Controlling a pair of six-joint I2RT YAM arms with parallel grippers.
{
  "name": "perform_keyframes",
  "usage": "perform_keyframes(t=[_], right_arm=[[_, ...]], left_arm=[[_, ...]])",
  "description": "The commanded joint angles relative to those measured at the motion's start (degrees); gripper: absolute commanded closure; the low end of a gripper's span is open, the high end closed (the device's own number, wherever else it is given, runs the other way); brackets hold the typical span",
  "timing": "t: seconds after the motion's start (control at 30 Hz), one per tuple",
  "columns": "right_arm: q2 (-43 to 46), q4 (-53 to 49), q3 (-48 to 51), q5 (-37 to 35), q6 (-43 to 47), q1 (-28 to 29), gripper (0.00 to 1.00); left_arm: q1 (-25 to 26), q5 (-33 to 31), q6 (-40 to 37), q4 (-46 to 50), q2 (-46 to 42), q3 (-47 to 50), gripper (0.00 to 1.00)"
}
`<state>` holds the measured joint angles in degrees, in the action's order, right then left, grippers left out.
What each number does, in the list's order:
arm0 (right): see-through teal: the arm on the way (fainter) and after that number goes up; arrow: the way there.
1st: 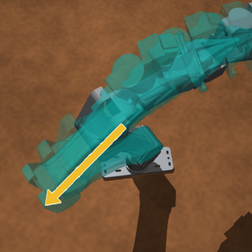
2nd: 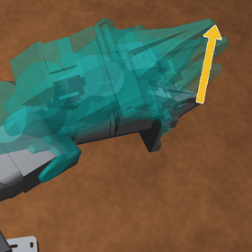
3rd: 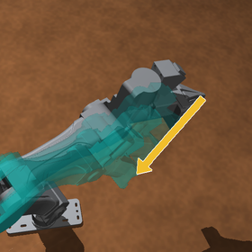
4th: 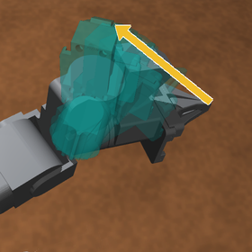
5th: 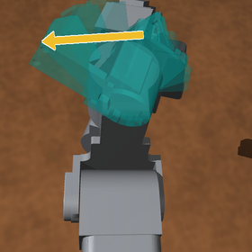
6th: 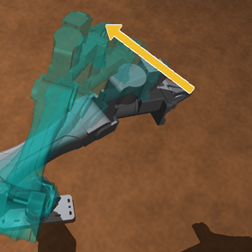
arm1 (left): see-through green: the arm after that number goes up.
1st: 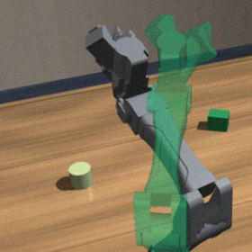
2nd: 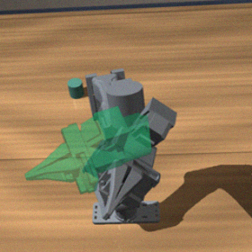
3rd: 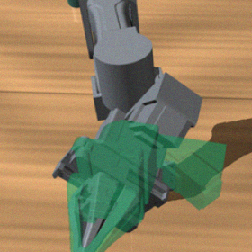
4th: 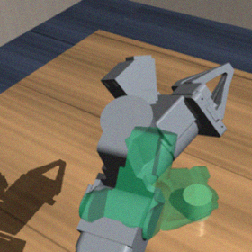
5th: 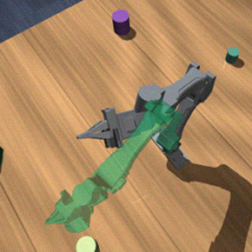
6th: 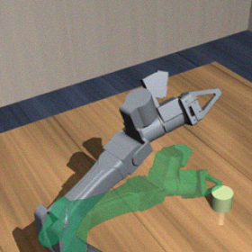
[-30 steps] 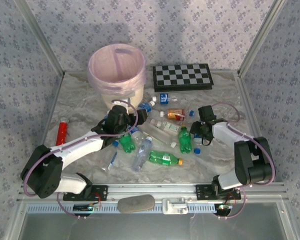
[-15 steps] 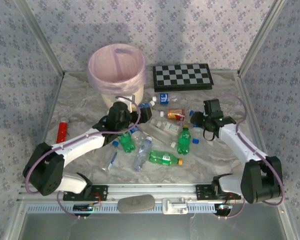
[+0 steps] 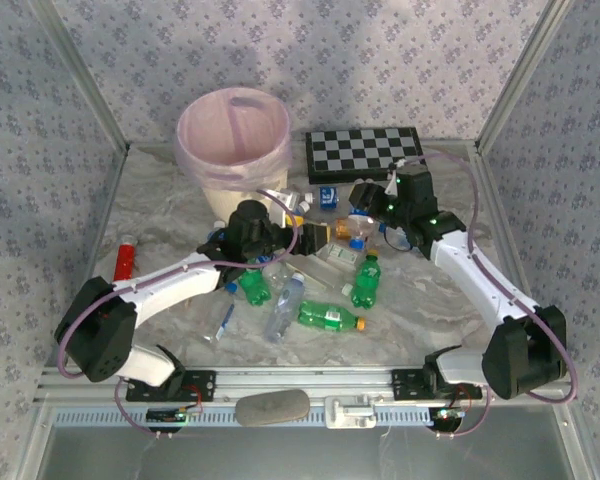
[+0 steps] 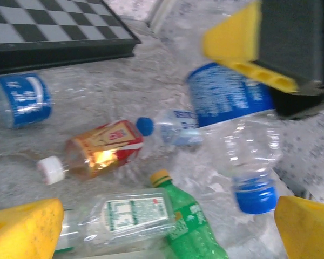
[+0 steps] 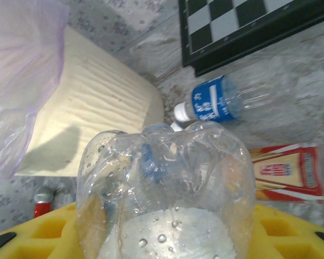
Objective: Put the plastic bottles in the bin
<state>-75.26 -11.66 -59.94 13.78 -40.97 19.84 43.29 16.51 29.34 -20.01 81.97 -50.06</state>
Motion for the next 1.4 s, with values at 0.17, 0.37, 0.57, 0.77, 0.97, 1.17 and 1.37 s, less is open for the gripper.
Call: perform_keyframes(t=[0.17,0.37,0.57,0.77,0.97,1.17,1.37], right_arm=[[-0.2,4.1,-1.6,2.1,-2.5,4.1,0.51],[1.1,8.1,0.5,0.6,-3.9,6.0,0.52],[1.5,9.3,1.5,-0.5,-4.2,7.6,0.52],[1.6,10.3,2.3,-0.4,-4.8,8.4,0.53],[1.3,11.3,2.8,-0.4,-5.3,9.4,0.53],[1.2,11.6,2.8,-1.3,-5.4,9.8,0.37],[1.8,6.7,-0.8,-2.0,-1.4,7.3,0.11]], left_arm=[[2.2,4.4,-1.5,-3.4,3.9,-4.7,0.0],[2.8,5.9,0.8,-5.1,7.2,-6.5,0.0],[2.7,3.4,1.4,-5.6,7.8,-7.0,0.03],[2.7,0.8,2.0,-6.1,8.2,-7.0,0.16],[2.5,-0.1,2.9,-6.4,8.4,-6.9,0.33],[1.9,-0.4,4.2,-7.6,7.8,-5.8,0.45],[-0.5,-1.0,5.8,-6.9,6.2,-3.8,0.46]])
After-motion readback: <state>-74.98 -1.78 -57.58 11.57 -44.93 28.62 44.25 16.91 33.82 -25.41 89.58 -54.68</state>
